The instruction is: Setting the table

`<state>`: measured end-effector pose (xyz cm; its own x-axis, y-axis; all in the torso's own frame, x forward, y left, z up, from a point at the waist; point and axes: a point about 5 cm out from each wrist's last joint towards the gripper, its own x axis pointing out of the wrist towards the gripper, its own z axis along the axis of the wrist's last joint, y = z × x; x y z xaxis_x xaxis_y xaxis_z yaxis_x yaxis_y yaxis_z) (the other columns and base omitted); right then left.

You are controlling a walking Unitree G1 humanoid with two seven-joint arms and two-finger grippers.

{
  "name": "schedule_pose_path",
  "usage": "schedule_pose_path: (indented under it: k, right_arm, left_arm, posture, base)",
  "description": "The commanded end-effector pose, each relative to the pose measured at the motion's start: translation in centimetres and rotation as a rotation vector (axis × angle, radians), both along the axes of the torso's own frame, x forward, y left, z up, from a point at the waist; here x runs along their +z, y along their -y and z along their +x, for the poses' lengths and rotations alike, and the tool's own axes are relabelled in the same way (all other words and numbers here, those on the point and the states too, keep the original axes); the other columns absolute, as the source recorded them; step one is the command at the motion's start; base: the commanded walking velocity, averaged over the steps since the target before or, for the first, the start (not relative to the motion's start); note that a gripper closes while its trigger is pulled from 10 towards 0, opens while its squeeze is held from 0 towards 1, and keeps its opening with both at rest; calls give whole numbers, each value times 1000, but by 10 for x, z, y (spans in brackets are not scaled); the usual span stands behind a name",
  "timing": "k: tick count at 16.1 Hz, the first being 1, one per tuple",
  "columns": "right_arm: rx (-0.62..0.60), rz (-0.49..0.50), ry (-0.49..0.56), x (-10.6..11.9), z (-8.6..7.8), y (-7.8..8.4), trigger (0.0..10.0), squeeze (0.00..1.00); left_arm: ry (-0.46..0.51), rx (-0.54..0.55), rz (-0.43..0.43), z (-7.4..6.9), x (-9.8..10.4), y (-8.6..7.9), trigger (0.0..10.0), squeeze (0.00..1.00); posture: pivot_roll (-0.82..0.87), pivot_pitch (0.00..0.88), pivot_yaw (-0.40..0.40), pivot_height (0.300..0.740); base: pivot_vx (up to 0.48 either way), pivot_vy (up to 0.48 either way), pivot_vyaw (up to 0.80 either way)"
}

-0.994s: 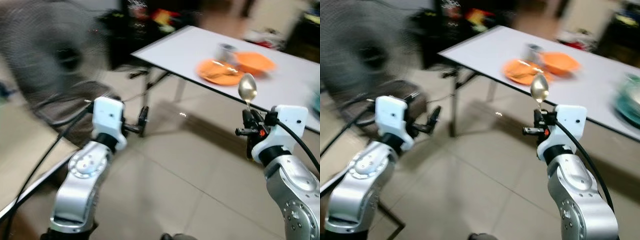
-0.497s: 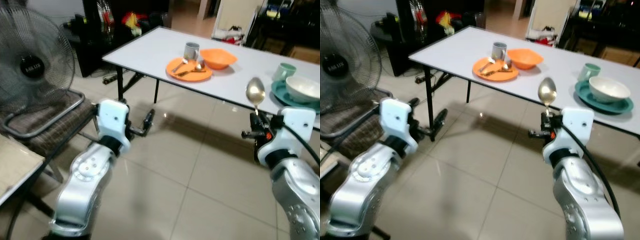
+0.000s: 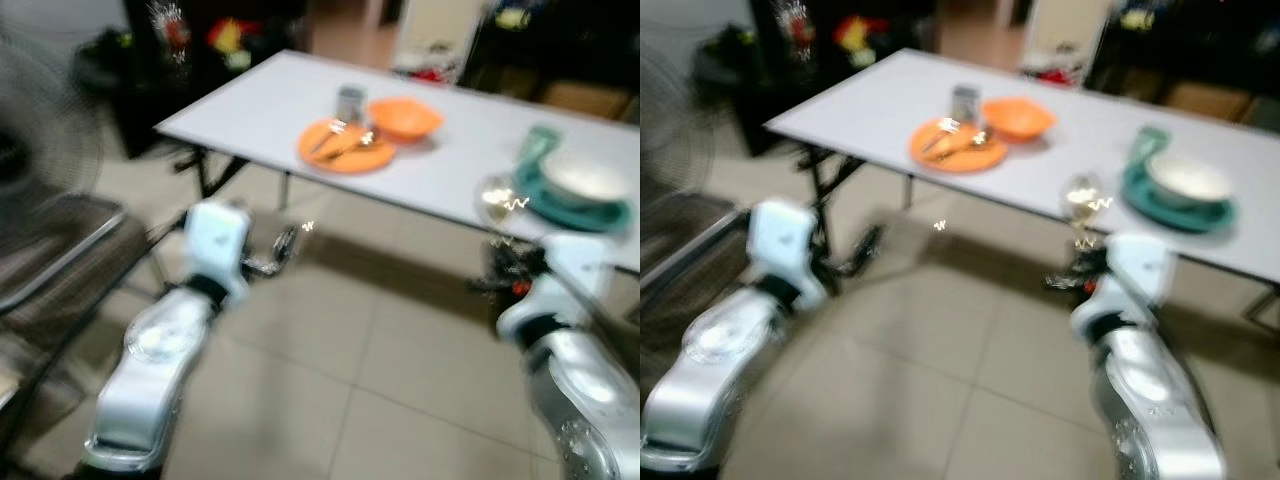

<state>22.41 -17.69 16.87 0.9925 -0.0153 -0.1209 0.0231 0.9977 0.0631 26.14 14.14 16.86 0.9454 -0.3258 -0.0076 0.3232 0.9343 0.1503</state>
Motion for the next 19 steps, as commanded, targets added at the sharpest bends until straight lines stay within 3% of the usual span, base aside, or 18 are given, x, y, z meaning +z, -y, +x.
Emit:
schedule_pose_path:
  k: [1,9,12,19]
  right_arm:
    - [-52,-20,18,2,-1,13,10000,0]
    - [-46,24,-16,-4,-2,18,10000,0]
    - [-6,2,-41,-10,0,14,10000,0]
    - [-4,-18,-23,-37,-8,21,10000,0]
  left_arm:
    - [17,-55,-12,0,3,13,10000,0]
    - [25,-97,-25,1,-1,27,10000,0]
    - [19,-52,-20,8,-2,24,10000,0]
    - [-6,37,-6,5,-23,2,10000,0]
  posture:
    - [-19,0,-38,740]
    - [-35,0,-34,740]
    - [-35,0,-37,740]
    - [-26,0,-55,740]
  base:
    - [360,0,-788]
    - [358,0,-787]
    - [350,0,0]
    - [337,0,0]
